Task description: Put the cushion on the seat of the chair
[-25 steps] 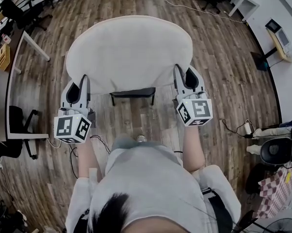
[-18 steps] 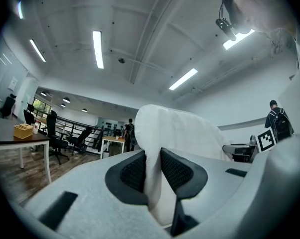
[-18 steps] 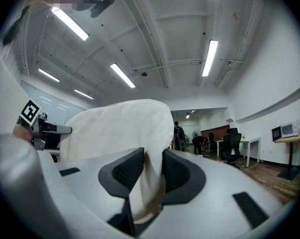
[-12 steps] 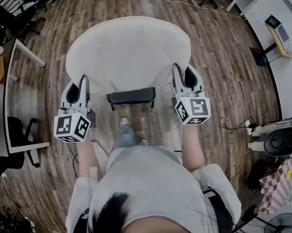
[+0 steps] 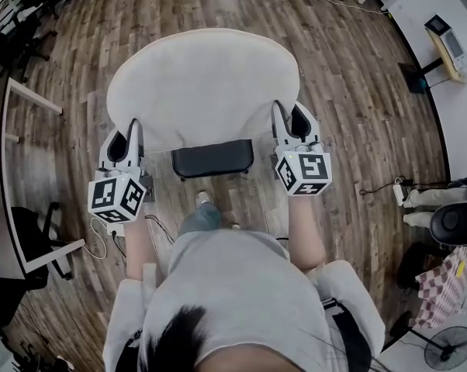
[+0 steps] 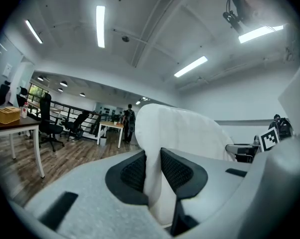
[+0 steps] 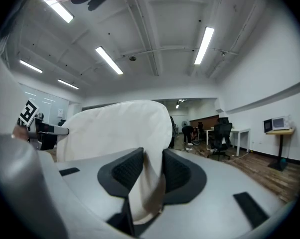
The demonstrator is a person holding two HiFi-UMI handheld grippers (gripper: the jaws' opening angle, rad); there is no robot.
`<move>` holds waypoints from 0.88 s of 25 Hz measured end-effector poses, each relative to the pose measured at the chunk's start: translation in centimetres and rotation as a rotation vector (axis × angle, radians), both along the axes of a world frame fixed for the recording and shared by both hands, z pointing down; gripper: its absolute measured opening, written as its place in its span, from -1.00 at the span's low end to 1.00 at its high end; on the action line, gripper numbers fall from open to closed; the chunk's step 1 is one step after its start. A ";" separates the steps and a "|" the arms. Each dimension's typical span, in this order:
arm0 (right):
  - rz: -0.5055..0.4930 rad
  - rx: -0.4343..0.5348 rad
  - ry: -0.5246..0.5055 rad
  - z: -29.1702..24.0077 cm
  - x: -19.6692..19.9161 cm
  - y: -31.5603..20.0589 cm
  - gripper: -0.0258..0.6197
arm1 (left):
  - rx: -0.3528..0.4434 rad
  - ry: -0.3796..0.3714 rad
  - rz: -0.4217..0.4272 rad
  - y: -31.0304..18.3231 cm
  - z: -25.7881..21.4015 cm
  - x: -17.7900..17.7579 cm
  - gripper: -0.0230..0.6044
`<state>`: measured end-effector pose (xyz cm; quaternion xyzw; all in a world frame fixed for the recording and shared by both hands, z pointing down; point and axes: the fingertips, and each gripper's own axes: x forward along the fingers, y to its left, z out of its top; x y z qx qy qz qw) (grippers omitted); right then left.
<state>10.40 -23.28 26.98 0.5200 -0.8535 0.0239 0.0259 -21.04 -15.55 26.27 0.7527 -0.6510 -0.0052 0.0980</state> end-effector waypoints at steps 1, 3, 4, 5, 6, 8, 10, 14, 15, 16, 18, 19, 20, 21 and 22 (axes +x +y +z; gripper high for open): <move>0.007 -0.015 0.002 0.7 -0.3 -0.7 -0.63 | -0.014 0.004 0.006 -0.8 0.7 -0.3 -0.71; 0.019 -0.049 0.008 2.1 -0.8 -1.8 -0.63 | -0.044 0.010 0.016 -2.3 2.1 -1.0 -0.71; 0.025 -0.067 0.011 2.8 -1.1 -2.4 -0.62 | -0.059 0.013 0.022 -3.0 2.8 -1.3 -0.71; 0.031 -0.084 0.013 3.6 -1.5 -3.0 -0.62 | -0.073 0.017 0.027 -3.7 3.5 -1.7 -0.71; 0.037 -0.103 0.015 4.3 -1.8 -3.5 -0.62 | -0.087 0.021 0.033 -4.3 4.2 -2.1 -0.71; 0.051 -0.143 0.022 5.8 -2.3 -4.3 -0.60 | -0.114 0.028 0.047 -5.5 5.7 -2.7 -0.71; 0.067 -0.183 0.032 7.4 -2.6 -4.9 -0.58 | -0.141 0.038 0.065 -6.3 7.3 -3.2 -0.71; 0.080 -0.261 0.057 11.0 -3.0 -5.9 -0.56 | -0.205 0.061 0.091 -7.6 11.1 -3.9 -0.71; 0.079 -0.280 0.062 11.9 -3.1 -6.2 -0.56 | -0.223 0.066 0.095 -7.9 12.1 -4.0 -0.71; 0.080 -0.298 0.067 12.7 -3.2 -6.4 -0.56 | -0.239 0.071 0.100 -8.2 13.0 -4.0 -0.71; 0.086 -0.332 0.075 14.4 -3.2 -6.7 -0.56 | -0.272 0.082 0.110 -8.6 14.8 -4.1 -0.71; 0.090 -0.350 0.078 15.2 -3.2 -6.8 -0.56 | -0.288 0.087 0.115 -8.8 15.6 -4.1 -0.71; 0.096 -0.367 0.082 16.1 -3.3 -6.9 -0.56 | -0.304 0.091 0.119 -8.9 16.5 -4.1 -0.71; 0.102 -0.384 0.085 17.0 -3.3 -6.9 -0.56 | -0.319 0.095 0.125 -9.0 17.3 -4.2 -0.71; 0.109 -0.403 0.087 17.9 -3.4 -6.9 -0.56 | -0.332 0.097 0.132 -9.1 18.1 -4.3 -0.71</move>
